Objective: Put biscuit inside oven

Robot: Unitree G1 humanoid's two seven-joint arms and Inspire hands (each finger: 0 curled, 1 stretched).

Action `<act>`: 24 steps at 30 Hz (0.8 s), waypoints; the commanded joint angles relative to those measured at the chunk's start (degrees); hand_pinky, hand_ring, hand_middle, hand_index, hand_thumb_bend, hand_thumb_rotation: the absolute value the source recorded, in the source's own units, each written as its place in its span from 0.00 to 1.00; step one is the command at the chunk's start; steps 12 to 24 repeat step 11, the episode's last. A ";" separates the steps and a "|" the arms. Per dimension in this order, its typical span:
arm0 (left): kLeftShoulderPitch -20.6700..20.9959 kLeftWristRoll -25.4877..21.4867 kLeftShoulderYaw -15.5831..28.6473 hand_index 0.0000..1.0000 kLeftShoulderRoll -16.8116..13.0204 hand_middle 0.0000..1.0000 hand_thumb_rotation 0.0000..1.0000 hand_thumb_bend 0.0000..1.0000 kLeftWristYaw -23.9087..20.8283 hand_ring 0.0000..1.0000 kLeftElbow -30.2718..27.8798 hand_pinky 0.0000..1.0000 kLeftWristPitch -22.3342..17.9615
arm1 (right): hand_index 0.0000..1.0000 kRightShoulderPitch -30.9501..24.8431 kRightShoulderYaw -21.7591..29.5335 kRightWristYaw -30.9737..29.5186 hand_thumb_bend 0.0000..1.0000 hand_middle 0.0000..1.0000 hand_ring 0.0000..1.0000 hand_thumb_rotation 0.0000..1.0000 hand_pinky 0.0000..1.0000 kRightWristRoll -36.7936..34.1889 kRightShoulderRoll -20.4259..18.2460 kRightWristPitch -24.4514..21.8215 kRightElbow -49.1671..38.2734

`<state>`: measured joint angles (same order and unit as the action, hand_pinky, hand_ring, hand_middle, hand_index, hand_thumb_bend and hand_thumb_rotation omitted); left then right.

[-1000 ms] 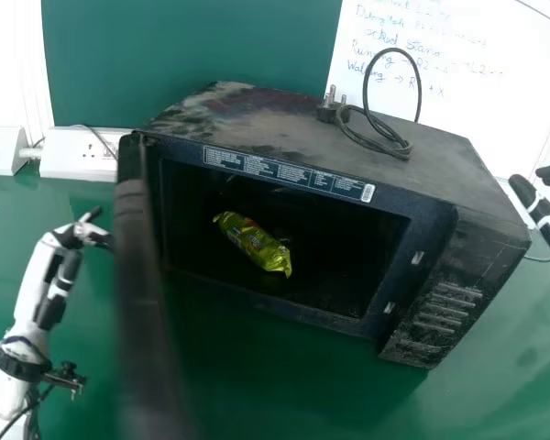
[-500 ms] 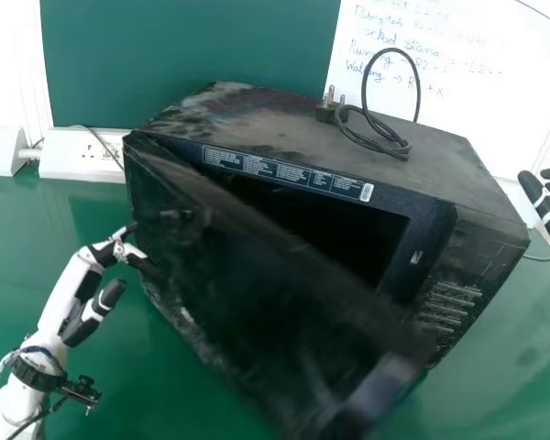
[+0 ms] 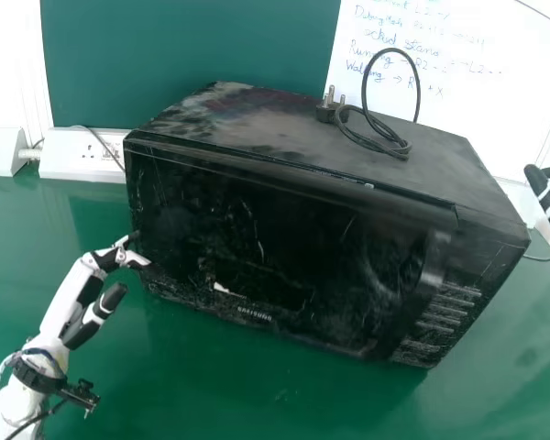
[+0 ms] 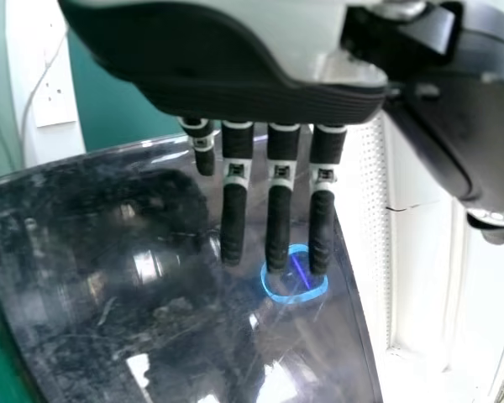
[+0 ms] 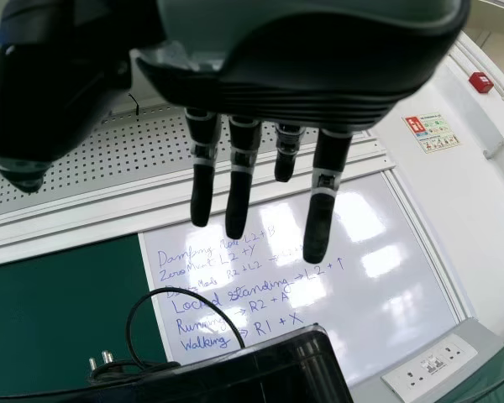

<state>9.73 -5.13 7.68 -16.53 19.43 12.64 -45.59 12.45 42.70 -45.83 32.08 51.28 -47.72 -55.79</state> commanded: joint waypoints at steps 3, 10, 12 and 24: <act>-0.09 -0.23 -0.38 0.49 -0.84 0.57 0.06 0.51 0.57 0.54 1.67 0.48 -0.82 | 0.72 -3.22 -9.53 8.69 0.92 0.71 0.61 0.51 0.41 4.06 -4.91 2.86 0.31; 0.09 0.25 -0.29 0.49 -0.97 0.61 0.06 0.51 0.39 0.58 2.20 0.51 -0.12 | 0.72 -3.69 -12.22 11.47 0.91 0.70 0.59 0.49 0.38 5.38 -6.15 2.68 0.34; 0.09 0.65 -0.18 0.49 -1.02 0.61 0.06 0.51 0.10 0.58 2.22 0.51 -0.10 | 0.72 -3.70 -12.26 11.42 0.91 0.71 0.61 0.49 0.39 5.36 -6.11 2.65 0.32; 0.09 0.65 -0.18 0.49 -1.02 0.61 0.06 0.51 0.10 0.58 2.22 0.51 -0.10 | 0.72 -3.70 -12.26 11.42 0.91 0.71 0.61 0.49 0.39 5.36 -6.11 2.65 0.32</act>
